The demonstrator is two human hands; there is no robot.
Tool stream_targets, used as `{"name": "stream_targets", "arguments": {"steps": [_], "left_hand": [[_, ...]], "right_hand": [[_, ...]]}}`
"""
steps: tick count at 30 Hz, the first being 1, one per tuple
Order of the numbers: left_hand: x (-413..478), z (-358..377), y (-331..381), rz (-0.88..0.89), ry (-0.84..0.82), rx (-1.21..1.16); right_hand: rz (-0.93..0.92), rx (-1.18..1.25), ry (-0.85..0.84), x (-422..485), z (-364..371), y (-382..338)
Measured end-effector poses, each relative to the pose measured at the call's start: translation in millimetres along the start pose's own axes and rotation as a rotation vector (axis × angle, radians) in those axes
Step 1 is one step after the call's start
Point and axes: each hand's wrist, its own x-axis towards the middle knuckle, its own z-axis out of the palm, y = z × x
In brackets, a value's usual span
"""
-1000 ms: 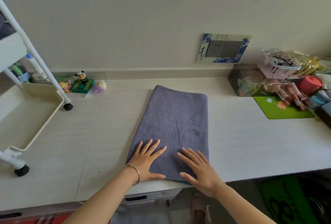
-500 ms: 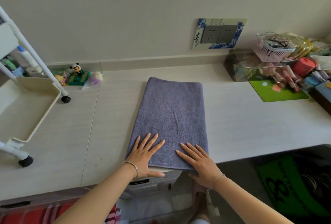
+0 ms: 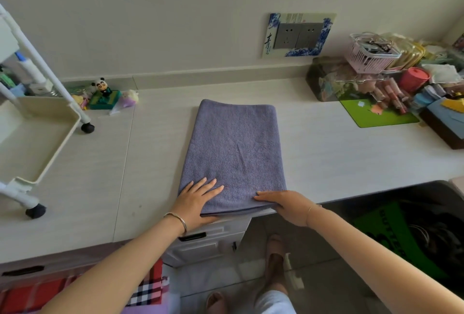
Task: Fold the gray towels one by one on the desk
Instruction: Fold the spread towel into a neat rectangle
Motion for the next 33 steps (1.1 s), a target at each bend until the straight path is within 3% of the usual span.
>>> {"name": "stream_targets", "arguments": {"steps": [3, 7, 11, 13, 15, 18, 19, 22, 28, 33], "left_hand": [[-2.6, -14.6, -1.7, 0.059, -0.055, -0.047], [6.3, -71.2, -8.0, -0.116, -0.117, -0.281], [20.8, -139.5, -17.3, -0.143, -0.396, -0.467], [25.6, -169.4, -22.9, -0.197, -0.455, -0.563], [37.1, -175.4, -30.9, -0.291, -0.278, -0.726], [57.4, -135.7, -46.6, -0.584, 0.240, -1.032], [60.0, -118.0, -48.3, -0.701, 0.312, -1.123], [50.6, -67.6, -38.9, -0.860, 0.205, -1.191], [34.2, -36.5, -26.9, -0.728, 0.301, -1.186], [38.2, -40.1, -21.5, -0.569, 0.626, -1.009]], "right_hand": [[0.006, 0.118, -0.057, -3.4, -24.5, -0.6], [0.015, 0.332, -0.162, -3.6, -71.7, -4.0], [0.097, 0.600, -0.218, -6.8, -126.6, -1.6], [0.109, 0.818, -0.214, -1.3, -146.1, 4.5], [0.150, 0.986, -0.051, 13.3, -151.7, 10.6], [0.354, 1.150, 0.398, 46.5, -124.4, 28.1], [0.426, 1.211, 0.486, 55.3, -109.0, 33.6], [0.619, 1.307, 0.489, 60.2, -62.3, 40.8], [0.527, 1.052, 0.551, 35.2, -28.1, 32.0], [0.441, 0.904, 0.713, 46.2, -37.7, 26.6]]}}
